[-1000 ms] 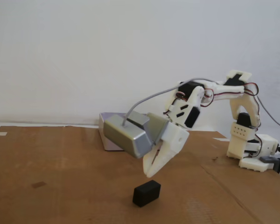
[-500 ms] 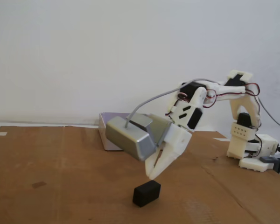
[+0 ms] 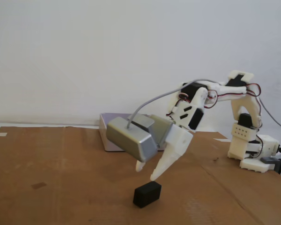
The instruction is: Grasp a block and put it in the box.
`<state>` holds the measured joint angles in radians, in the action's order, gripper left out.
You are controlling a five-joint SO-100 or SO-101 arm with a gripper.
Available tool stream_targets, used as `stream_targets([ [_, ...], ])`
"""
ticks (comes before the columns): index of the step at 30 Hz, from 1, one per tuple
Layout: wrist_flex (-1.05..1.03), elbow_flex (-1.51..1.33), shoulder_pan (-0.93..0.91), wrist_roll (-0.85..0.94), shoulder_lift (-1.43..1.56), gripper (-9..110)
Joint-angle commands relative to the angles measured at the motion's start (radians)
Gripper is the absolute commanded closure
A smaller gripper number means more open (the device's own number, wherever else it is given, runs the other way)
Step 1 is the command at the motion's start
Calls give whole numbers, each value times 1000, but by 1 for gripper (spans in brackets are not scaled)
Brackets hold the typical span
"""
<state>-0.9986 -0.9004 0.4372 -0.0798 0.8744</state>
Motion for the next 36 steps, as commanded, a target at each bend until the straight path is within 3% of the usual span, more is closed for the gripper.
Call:
stream_targets([
  [1, 3, 120, 5, 9, 49, 76],
  [10, 3, 114, 51, 9, 49, 76],
  [17, 9, 114, 69, 9, 34, 66],
  [36, 15, 121, 60, 43, -29, 66],
])
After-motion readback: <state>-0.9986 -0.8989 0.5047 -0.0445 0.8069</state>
